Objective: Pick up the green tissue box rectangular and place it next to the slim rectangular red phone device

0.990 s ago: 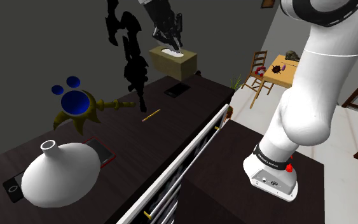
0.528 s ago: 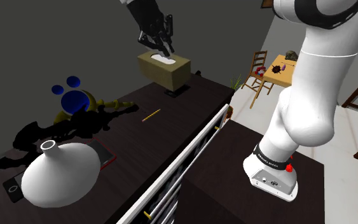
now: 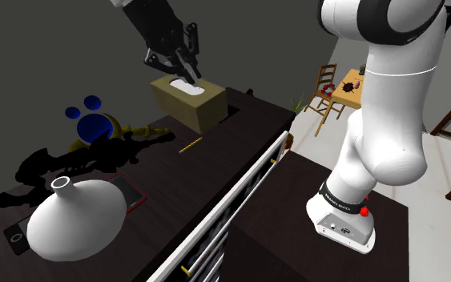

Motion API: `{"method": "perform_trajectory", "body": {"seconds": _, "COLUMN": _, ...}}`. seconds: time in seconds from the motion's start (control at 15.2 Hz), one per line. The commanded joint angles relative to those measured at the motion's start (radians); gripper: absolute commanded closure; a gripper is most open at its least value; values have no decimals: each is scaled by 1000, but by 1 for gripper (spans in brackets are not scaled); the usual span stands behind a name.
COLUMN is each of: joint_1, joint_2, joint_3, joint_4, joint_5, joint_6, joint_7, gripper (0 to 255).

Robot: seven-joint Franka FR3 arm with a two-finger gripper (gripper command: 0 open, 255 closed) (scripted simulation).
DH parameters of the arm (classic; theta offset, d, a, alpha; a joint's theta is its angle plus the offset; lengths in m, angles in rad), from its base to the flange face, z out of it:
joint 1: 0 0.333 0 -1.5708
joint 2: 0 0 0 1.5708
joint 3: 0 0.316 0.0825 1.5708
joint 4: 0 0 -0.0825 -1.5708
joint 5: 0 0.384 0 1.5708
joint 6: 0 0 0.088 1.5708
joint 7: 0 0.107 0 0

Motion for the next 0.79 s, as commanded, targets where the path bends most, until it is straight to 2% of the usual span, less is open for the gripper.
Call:
{"method": "perform_trajectory", "body": {"seconds": 0.0, "joint_1": 44, "joint_2": 56, "joint_3": 17, "joint_4": 83, "joint_5": 14, "joint_6": -34, "joint_7": 62, "gripper": 255}}
{"method": "perform_trajectory", "body": {"seconds": 0.2, "joint_1": 109, "joint_2": 148, "joint_3": 33, "joint_4": 225, "joint_5": 24, "joint_6": -89, "joint_7": 137, "gripper": 255}}
{"method": "perform_trajectory", "body": {"seconds": 0.26, "joint_1": 141, "joint_2": 197, "joint_3": 37, "joint_4": 303, "joint_5": 25, "joint_6": -120, "joint_7": 167, "gripper": 255}}
{"method": "perform_trajectory", "body": {"seconds": 0.73, "joint_1": 109, "joint_2": 125, "joint_3": 39, "joint_4": 89, "joint_5": 47, "joint_6": 22, "joint_7": 170, "gripper": 255}}
